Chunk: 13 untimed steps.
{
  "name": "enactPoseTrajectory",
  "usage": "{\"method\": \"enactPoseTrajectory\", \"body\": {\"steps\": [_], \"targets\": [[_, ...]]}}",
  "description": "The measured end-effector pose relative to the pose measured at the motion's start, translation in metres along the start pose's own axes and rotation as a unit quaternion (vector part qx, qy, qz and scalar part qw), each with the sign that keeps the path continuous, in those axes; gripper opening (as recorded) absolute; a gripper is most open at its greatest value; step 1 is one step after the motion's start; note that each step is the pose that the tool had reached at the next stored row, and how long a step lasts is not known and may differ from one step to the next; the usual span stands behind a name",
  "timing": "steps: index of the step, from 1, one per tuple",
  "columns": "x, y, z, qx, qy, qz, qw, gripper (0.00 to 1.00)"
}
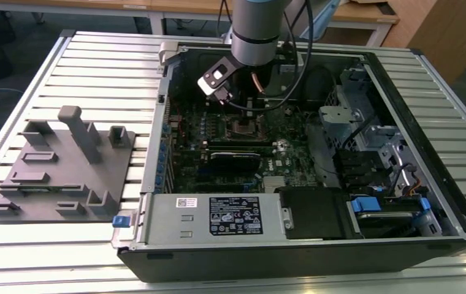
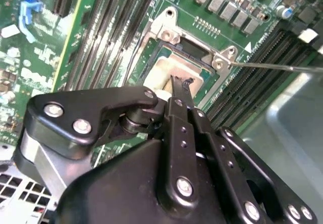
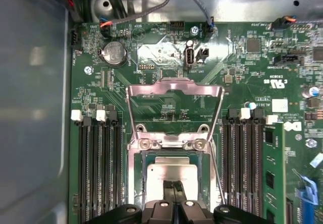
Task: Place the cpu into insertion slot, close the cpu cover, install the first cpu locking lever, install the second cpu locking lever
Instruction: 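Place the cpu into insertion slot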
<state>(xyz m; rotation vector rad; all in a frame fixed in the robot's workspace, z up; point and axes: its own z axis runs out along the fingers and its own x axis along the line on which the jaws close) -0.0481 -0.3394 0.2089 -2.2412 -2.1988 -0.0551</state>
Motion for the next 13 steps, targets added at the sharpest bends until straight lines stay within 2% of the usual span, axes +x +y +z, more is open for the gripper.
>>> {"method": "enactPoseTrajectory", "body": {"steps": [2,13], "targets": [[0.0001,0.0001,-0.0025,0.0,-0.0003,0.0,1.0,0.1],[0.0001,0.0001,-0.0035,0.0,-0.0003,0.0,1.0,0.1]]}}
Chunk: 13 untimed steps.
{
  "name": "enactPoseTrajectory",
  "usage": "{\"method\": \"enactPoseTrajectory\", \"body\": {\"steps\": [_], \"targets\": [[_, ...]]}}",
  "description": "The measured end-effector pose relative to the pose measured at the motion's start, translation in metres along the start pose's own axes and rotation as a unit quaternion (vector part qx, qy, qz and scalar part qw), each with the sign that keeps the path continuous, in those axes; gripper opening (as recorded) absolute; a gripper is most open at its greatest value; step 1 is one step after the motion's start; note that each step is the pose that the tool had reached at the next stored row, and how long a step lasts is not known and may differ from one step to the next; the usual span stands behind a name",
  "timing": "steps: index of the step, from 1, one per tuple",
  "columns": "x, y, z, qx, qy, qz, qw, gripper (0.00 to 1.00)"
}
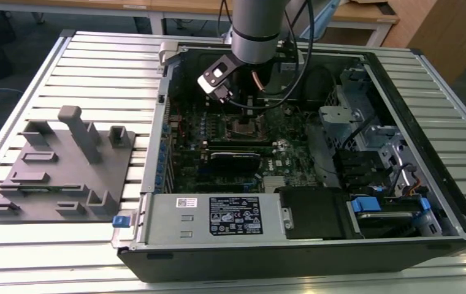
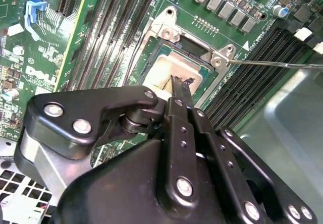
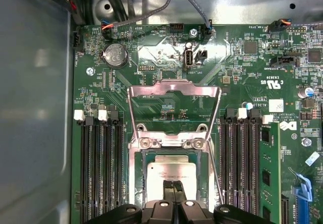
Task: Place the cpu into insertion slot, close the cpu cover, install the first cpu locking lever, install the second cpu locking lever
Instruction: 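Place the cpu into insertion slot, then close the cpu cover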
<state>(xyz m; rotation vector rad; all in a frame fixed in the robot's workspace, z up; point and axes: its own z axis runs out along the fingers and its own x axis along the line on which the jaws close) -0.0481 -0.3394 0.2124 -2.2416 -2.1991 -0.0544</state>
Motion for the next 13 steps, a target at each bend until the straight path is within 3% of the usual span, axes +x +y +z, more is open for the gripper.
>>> {"method": "enactPoseTrajectory", "body": {"steps": [13], "targets": [[0.0002,0.0002,-0.0076,0.0,0.0001,0.0,1.0,0.1]]}}
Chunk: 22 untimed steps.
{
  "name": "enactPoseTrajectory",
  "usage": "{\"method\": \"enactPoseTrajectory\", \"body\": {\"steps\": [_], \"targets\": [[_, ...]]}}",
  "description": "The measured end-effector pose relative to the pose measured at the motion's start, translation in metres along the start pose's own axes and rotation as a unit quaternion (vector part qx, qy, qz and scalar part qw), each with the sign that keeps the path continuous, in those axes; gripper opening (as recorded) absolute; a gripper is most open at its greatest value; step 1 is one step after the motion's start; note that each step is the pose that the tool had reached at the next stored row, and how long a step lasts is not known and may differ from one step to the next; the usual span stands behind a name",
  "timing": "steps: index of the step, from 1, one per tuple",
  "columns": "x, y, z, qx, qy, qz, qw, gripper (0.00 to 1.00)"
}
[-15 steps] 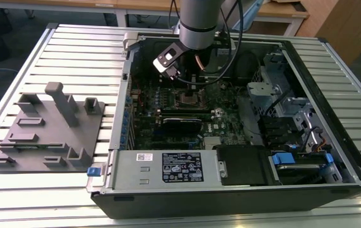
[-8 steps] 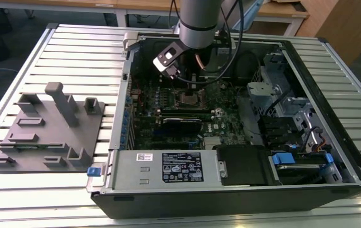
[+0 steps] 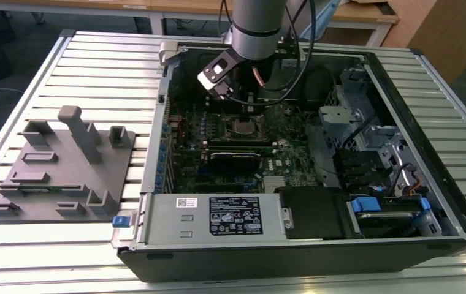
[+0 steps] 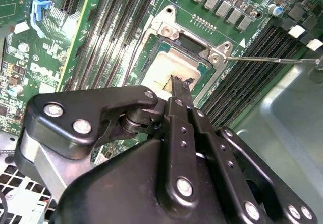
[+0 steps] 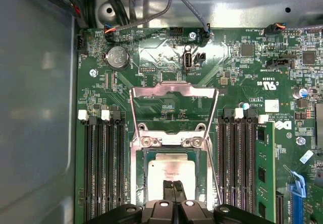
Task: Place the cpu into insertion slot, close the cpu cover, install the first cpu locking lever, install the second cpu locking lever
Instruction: 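Close the cpu cover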
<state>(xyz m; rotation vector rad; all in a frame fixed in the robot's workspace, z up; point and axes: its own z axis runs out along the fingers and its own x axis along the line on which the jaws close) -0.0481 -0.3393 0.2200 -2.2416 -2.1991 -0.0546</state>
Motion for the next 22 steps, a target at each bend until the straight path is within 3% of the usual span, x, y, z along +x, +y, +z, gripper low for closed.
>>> {"method": "enactPoseTrajectory", "body": {"steps": [11,22], "targets": [[0.0,0.0,-0.0002,0.0,0.0,0.0,1.0,0.1],[0.0002,0.0002,-0.0077,0.0,0.0,0.0,1.0,0.1]]}}
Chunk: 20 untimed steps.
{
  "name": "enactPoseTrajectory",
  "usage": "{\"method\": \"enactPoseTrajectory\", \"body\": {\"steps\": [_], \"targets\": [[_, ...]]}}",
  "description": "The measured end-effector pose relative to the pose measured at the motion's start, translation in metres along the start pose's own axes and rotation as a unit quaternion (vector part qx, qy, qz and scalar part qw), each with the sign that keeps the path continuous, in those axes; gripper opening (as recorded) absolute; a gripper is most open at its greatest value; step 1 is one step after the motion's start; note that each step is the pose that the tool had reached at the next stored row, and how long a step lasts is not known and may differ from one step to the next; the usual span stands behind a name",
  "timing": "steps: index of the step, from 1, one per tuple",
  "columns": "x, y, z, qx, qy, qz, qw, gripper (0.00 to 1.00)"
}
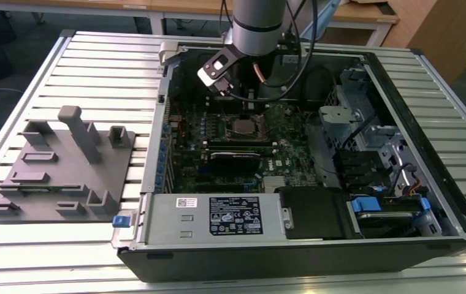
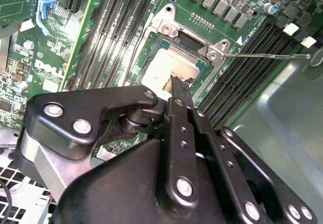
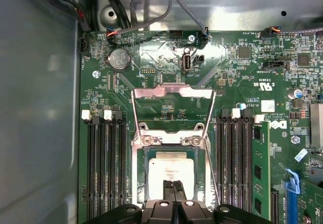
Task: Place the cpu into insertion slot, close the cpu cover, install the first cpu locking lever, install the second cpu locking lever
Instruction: 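Close the cpu cover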
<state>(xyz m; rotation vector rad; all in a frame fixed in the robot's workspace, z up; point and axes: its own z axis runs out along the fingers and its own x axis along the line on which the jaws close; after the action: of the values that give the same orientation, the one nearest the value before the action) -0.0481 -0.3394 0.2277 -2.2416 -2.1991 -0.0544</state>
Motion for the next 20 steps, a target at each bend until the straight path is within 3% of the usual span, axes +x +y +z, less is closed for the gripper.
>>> {"method": "enactPoseTrajectory", "body": {"steps": [10,20], "targets": [[0.0,0.0,-0.0021,0.0,0.0,0.0,1.0,0.1],[0.0003,0.0002,-0.0114,0.0,0.0,0.0,1.0,0.1]]}}
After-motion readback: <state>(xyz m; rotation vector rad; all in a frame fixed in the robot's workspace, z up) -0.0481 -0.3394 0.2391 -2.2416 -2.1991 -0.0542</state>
